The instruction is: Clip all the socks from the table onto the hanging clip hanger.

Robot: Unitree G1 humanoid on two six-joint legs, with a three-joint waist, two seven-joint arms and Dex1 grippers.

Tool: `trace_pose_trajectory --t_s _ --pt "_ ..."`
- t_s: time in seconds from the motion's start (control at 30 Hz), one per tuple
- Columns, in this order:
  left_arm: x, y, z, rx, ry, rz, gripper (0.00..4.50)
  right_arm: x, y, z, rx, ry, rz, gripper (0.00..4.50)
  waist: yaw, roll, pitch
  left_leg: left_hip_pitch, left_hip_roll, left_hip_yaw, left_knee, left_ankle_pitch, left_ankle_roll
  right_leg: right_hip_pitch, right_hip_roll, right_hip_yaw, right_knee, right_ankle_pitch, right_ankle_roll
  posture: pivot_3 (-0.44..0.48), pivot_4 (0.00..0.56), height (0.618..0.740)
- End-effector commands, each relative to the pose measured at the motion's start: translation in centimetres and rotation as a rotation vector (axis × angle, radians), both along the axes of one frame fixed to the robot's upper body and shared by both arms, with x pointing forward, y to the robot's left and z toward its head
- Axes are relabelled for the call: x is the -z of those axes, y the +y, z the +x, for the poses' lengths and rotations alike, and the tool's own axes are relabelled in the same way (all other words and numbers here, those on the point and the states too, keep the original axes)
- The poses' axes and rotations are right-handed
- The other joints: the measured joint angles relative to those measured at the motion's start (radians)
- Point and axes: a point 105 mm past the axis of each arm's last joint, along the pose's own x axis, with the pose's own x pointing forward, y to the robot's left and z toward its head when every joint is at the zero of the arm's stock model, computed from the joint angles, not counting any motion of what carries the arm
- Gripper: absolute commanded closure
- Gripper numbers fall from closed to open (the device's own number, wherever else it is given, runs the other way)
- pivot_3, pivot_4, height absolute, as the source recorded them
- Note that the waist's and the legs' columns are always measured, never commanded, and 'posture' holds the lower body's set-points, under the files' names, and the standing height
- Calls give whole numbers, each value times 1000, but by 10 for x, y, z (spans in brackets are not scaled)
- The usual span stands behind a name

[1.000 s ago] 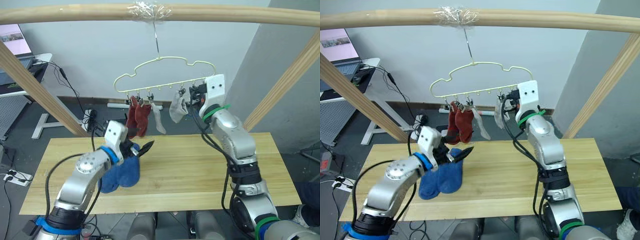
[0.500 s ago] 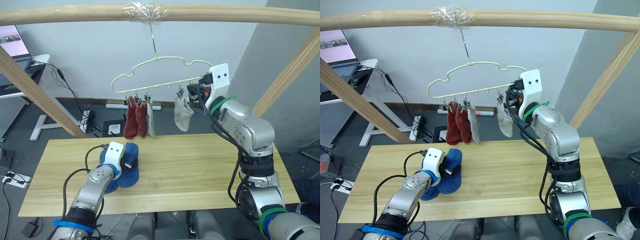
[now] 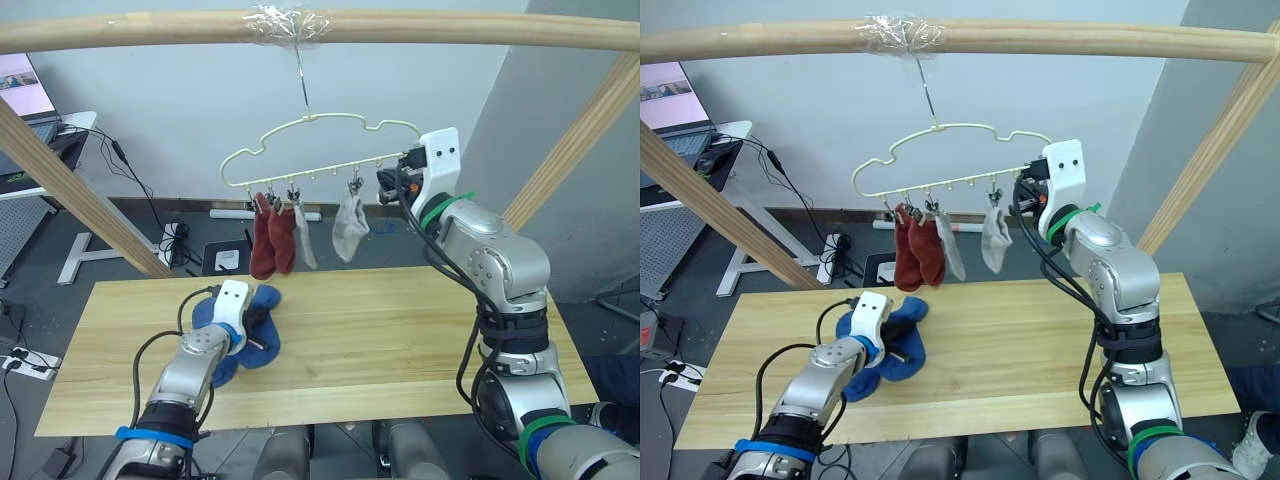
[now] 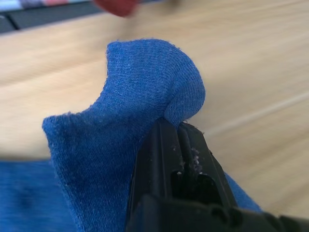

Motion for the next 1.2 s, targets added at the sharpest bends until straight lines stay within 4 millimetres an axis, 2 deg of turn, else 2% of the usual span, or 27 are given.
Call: trace_pose_trajectory --t_s 0.03,0.13,0.3,0.4,0.53,0.67,1.07,1.2 --pt "-19 -37 -7 141 -63 -143 4462 -17 -4 -2 0 -23 63 4500 1 0 0 0 0 0 0 0 0 0 0 0 0 0 0 37 210 740" --pt "-53 -66 -11 252 -117 -317 4462 -22 -11 1 12 4 95 4500 3 0 0 -2 0 -1 1 0 0 -1 0 -1 -1 0 0 42 211 740" --pt "-110 -99 -14 450 -313 -359 4462 -25 -19 4 2 136 176 4500 2 0 0 -5 1 -3 5 0 0 -2 1 -2 0 1 -1 38 211 740" --pt "-134 -115 -16 508 -406 -381 4462 -27 -22 3 1 247 250 4500 2 0 0 -5 0 -2 6 0 0 -1 1 -2 0 1 -1 36 214 740" --pt "-159 -131 -5 493 -536 -367 4462 -26 -19 0 -19 402 362 4500 2 0 0 -5 0 -2 6 0 0 -1 2 -2 0 1 -1 35 216 740" --pt "-163 -144 0 512 -580 -322 4462 -26 -16 -4 -19 479 429 4500 2 0 0 -6 -1 -2 7 0 1 -1 2 -2 0 2 0 35 216 740" --pt "-187 -139 10 423 -746 -333 4462 -22 -19 -5 -1 495 413 4500 0 0 0 -6 -2 -1 8 0 1 -1 2 -2 1 2 0 24 207 740" --pt "-187 -137 8 430 -757 -333 4462 -23 -22 -4 10 500 415 4500 0 0 0 -6 -2 -1 8 0 1 -1 2 -2 1 2 0 24 207 740"
